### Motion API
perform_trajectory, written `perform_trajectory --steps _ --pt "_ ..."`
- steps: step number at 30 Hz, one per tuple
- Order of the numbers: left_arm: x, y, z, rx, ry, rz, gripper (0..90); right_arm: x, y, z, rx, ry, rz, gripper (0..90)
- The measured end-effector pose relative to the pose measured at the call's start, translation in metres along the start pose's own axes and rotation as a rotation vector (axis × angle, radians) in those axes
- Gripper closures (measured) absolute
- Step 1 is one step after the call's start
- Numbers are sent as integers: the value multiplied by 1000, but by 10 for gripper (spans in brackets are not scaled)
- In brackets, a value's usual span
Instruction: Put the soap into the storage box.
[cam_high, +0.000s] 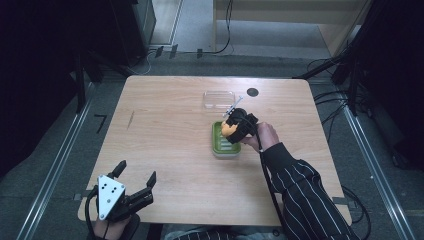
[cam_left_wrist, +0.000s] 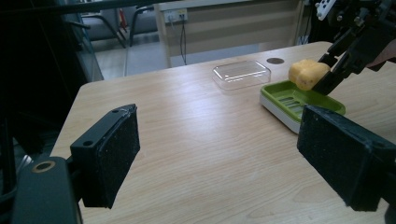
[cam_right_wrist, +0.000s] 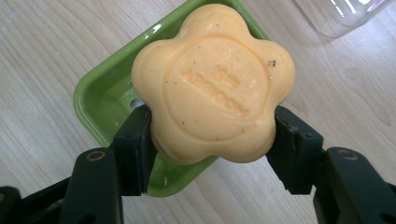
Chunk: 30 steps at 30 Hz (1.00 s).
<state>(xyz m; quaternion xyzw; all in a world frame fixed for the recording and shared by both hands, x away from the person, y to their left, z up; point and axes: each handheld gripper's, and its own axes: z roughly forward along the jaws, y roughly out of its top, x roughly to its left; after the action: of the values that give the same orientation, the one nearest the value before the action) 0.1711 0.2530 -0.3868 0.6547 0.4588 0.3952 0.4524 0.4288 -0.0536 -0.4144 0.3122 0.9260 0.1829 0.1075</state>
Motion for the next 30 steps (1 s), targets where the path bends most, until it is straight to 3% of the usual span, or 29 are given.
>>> perform_trajectory --steps 17,30 --pt "1 0 -1 -3 -2 -2 136 5 9 21 59 31 0 402" --pt "1 0 -1 -4 -3 -3 137 10 11 33 93 25 1 402"
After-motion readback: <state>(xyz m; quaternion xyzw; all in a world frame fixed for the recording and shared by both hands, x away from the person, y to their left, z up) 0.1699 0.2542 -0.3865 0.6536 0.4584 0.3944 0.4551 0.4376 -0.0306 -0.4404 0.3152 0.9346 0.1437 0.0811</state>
